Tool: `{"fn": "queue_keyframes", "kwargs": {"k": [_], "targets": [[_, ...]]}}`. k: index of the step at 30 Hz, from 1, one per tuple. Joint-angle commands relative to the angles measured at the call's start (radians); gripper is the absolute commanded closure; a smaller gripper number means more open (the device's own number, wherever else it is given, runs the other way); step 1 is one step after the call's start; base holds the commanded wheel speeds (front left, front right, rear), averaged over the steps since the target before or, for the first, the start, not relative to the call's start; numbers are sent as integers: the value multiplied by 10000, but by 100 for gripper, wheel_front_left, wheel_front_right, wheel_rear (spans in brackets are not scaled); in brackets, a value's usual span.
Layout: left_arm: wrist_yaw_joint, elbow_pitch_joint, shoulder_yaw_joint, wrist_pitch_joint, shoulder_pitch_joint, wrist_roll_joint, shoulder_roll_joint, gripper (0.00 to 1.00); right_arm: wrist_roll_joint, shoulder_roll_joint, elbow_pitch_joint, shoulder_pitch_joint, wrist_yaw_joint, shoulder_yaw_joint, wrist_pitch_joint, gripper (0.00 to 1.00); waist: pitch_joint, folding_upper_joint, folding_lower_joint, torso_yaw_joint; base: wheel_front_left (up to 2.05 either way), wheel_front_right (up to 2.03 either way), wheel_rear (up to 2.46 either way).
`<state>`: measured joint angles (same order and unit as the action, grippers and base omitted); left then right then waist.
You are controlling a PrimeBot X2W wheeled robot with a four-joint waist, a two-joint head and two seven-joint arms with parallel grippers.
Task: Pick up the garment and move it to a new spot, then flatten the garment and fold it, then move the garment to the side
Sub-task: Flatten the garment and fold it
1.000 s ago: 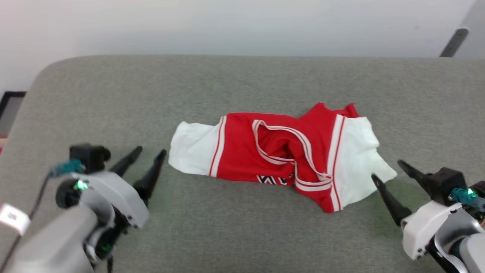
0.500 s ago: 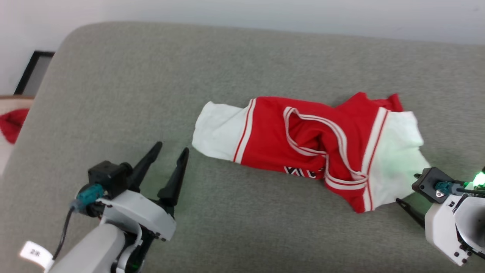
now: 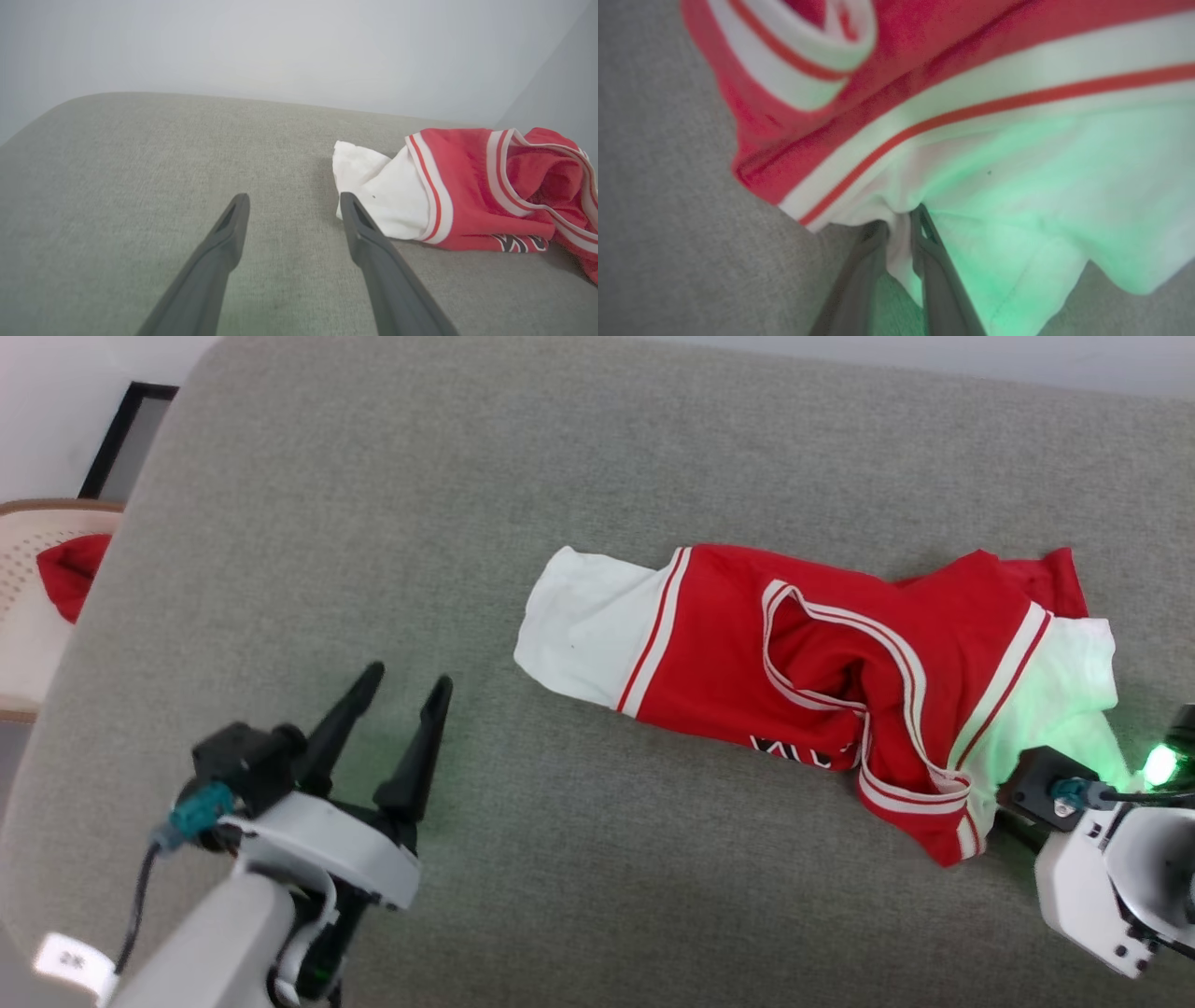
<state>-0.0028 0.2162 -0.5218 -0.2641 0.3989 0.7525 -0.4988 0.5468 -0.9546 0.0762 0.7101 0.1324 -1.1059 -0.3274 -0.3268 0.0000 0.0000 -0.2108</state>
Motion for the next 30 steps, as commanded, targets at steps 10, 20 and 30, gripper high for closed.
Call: {"fn": "queue_keyframes", "kwargs": {"k": [10, 20, 30], "targets": [[-990, 83, -482, 1862, 2686, -48, -528, 0, 25, 364, -76, 776, -24, -538, 311, 100, -351, 0, 0, 646, 0, 0, 0], [-1281, 1222, -3568, 6747, 6786, 2586, -940, 0, -164, 665, -313, 1827, -24, -989, 378, 100, -1377, 0, 0, 1369, 0, 0, 0], [-1283, 1905, -5965, 9095, 8780, 4676, -1383, 0, -174, 899, -140, 2264, -26, -1503, 316, 100, -1811, 0, 0, 1777, 0, 0, 0]]}}
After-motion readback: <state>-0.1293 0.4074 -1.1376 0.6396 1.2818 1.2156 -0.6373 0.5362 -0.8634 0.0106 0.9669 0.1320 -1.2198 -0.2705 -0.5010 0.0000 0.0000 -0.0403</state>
